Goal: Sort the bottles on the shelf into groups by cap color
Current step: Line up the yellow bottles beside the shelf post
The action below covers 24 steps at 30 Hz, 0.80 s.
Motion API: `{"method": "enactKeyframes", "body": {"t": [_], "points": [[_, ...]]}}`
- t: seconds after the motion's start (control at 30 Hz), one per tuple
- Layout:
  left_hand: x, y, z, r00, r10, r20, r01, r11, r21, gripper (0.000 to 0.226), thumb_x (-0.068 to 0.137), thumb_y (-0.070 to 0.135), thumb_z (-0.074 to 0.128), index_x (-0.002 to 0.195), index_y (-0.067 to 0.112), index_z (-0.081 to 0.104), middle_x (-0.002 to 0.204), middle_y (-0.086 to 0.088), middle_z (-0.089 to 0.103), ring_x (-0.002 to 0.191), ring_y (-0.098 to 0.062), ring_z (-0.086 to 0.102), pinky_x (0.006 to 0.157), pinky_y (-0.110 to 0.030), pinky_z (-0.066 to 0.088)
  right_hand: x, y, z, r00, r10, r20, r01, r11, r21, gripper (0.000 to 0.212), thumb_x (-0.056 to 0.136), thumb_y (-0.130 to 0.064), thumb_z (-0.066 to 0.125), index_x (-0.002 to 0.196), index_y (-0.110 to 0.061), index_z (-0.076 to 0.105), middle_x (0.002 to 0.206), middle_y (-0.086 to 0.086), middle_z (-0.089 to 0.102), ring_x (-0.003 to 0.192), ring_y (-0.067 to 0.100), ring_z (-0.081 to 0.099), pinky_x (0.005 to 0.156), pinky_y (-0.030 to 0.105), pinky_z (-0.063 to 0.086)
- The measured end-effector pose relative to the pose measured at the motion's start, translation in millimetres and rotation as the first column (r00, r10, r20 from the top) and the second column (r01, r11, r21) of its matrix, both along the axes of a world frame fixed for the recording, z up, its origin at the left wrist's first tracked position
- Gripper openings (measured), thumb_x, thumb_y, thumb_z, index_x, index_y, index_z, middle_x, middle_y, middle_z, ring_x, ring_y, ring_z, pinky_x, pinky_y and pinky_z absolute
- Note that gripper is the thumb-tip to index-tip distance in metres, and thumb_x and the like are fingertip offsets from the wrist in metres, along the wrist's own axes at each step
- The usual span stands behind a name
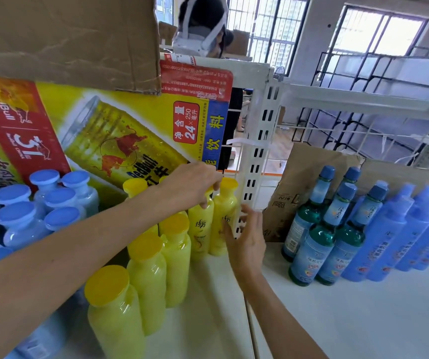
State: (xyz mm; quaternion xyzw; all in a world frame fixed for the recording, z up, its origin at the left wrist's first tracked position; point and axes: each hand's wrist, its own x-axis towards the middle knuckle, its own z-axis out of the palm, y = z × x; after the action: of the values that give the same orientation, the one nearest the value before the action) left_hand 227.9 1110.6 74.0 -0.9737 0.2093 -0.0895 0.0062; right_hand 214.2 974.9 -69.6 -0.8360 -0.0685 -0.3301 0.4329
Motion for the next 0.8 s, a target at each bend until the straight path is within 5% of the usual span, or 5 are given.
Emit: {"method": "enactKeyframes", "body": {"t": [0.13, 0.33, 0.8], "points": [[0.4, -0.5, 0.5, 1.000, -0.013, 0.018, 0.013, 1.000, 0.002, 0.041, 0.071, 0.024, 0.077, 0.107, 0.021, 0.056, 0.109, 0.002, 0.057, 0.107, -0.017, 0.052, 0.073, -0.028, 0.038, 7.0, -12.7, 59.4, 0.980, 0.093, 0.175, -0.046, 0.966, -0.256, 0.041, 0.084, -0.020, 0.064, 0.121, -0.022, 0.047, 0.117, 0.000, 0.054, 0.085, 0.015, 0.062, 0.059, 0.032, 0.053], [-0.2, 6.1, 3.4, 0.999, -0.012, -0.041, 0.013, 0.999, 0.034, 0.045, 0.073, 0.017, 0.075, 0.111, 0.023, 0.053, 0.116, -0.001, 0.057, 0.109, -0.020, 0.053, 0.073, -0.028, 0.037, 26.3, -16.4, 111.3, 0.976, 0.101, -0.195, -0.214, 0.632, -0.744, 0.042, 0.091, -0.036, 0.053, 0.131, -0.025, 0.045, 0.129, -0.004, 0.045, 0.100, 0.018, 0.059, 0.074, 0.032, 0.046], [3.6, 8.4, 2.9, 0.999, -0.041, -0.005, 0.041, 0.999, -0.031, 0.034, 0.076, 0.020, 0.072, 0.106, 0.019, 0.055, 0.110, 0.002, 0.059, 0.107, -0.018, 0.052, 0.081, -0.034, 0.044, 30.6, -5.9, 126.0, 0.972, 0.089, -0.216, -0.229, 0.549, -0.804, 0.035, 0.088, -0.034, 0.057, 0.120, -0.022, 0.049, 0.124, 0.001, 0.048, 0.100, 0.025, 0.058, 0.073, 0.032, 0.043]]}}
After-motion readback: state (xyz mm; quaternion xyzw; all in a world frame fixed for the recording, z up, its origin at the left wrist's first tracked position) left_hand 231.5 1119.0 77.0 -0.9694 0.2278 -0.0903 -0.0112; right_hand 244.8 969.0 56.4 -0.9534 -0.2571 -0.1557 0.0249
